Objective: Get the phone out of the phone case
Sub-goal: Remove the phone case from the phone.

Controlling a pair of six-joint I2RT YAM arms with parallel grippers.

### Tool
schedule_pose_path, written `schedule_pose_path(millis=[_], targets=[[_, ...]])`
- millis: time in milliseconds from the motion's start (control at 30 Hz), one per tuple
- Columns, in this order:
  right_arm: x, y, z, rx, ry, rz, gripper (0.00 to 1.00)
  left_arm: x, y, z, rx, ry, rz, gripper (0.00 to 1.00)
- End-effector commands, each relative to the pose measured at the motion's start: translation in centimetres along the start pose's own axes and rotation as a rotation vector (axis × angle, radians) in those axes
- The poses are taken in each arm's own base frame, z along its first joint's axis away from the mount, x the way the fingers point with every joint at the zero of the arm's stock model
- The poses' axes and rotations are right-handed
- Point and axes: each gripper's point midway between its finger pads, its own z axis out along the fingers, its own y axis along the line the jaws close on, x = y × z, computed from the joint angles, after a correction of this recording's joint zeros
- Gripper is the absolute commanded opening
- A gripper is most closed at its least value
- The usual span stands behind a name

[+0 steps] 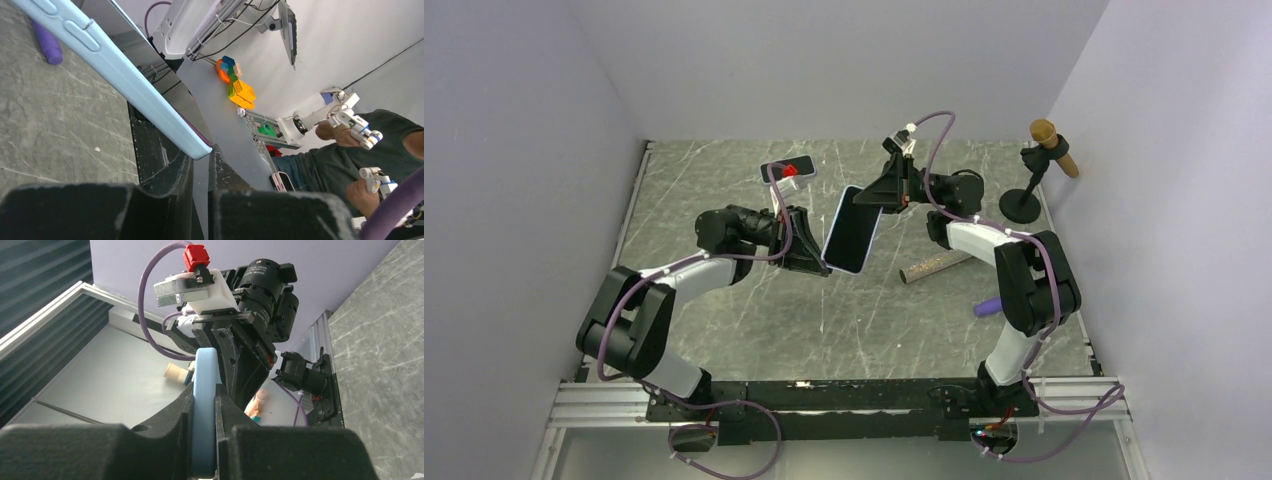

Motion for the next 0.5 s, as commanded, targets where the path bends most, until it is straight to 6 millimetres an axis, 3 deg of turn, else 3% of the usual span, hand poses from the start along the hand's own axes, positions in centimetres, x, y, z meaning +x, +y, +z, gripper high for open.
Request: schedule_pose_path(millis=[0,267,433,467], targets=[[3.7,3.2,2.8,-0.105,0.109,-0.092,0.00,-4.9,0.9,0.0,-0.054,-0.245,0.167,0.00],[3.9,3.3,3.2,-0.123,0.090,-0.100,0.00,-4.6,6.8,-1.6,-0.330,-0.263,0.049,0.00],[2.8,2.9,2.6,-0.064,0.044,-0.141,0.00,-4.9,6.1,-1.6,-0.318,-0.244,0.078,0.01],[2.1,3.0,2.0,-0.044,0.016,-0.157,0.00,-4.9,5.9,-1.5,-0.318,-0.239,0.076,0.09]])
